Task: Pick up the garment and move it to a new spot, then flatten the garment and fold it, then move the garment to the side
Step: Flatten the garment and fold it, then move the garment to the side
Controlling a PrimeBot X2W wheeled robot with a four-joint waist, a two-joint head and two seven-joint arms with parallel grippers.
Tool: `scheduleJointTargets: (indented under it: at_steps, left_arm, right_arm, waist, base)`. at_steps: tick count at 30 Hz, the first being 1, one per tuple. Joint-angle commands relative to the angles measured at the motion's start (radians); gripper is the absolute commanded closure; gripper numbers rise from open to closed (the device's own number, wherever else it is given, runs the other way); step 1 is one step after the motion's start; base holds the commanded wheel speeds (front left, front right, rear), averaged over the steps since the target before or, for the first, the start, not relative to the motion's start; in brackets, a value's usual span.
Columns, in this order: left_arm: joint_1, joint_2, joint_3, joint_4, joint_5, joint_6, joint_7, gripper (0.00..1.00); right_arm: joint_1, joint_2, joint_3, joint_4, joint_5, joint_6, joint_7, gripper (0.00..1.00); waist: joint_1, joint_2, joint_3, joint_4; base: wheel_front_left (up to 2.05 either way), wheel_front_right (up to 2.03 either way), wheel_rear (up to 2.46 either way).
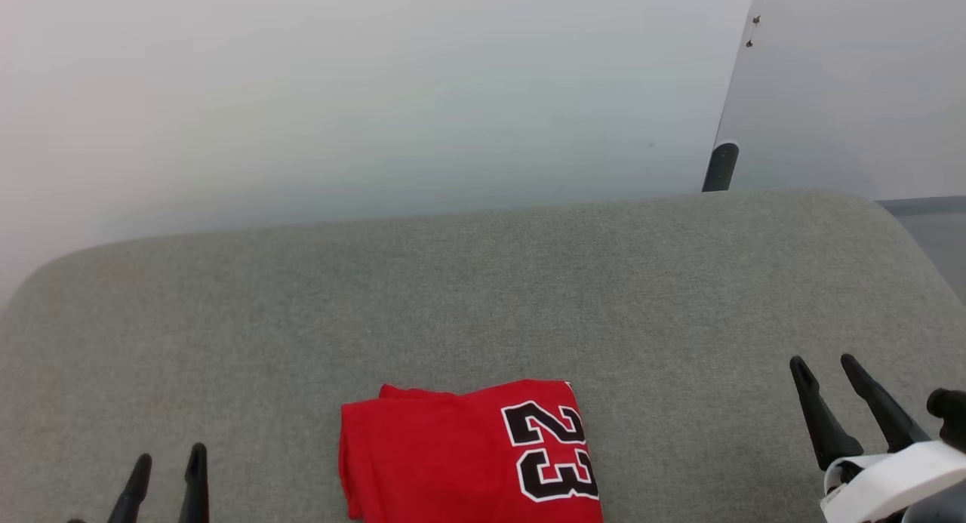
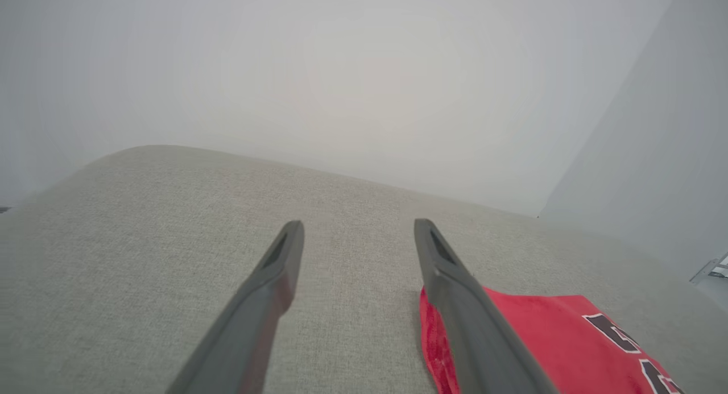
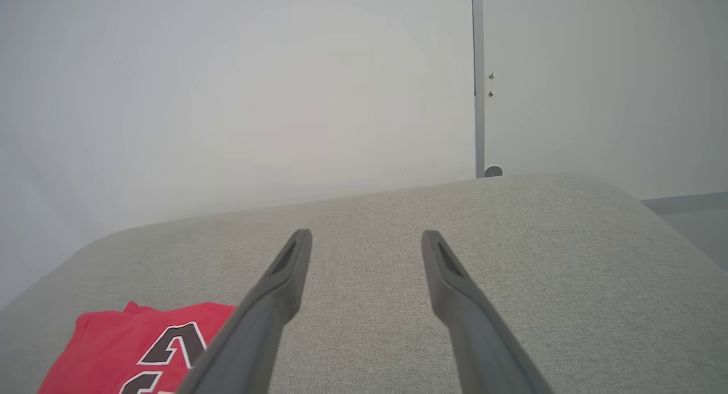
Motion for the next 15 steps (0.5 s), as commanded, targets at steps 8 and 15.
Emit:
scheduleJointTargets:
  at_steps: [8, 15]
  left_arm:
    - [0.016, -0.007, 0.015, 0.002, 0.023, -0.012, -0.004, 0.0]
    - [0.003, -0.009, 0.01, 0.003, 0.031, -0.014, -0.004, 0.0]
  right_arm:
    - [0.036, 0.026, -0.034, -0.02, -0.029, 0.0, 0.015, 0.0]
    - [0.043, 0.042, -0.027, -0.031, -0.036, 0.0, 0.049, 0.0]
  waist:
    - [0.0, -0.0001, -0.004, 0.006]
    - [0.0, -0.0001, -0.003, 0.047]
  base:
    - [0.0, 0.0, 0.0]
    - [0.0, 0.0, 0.0]
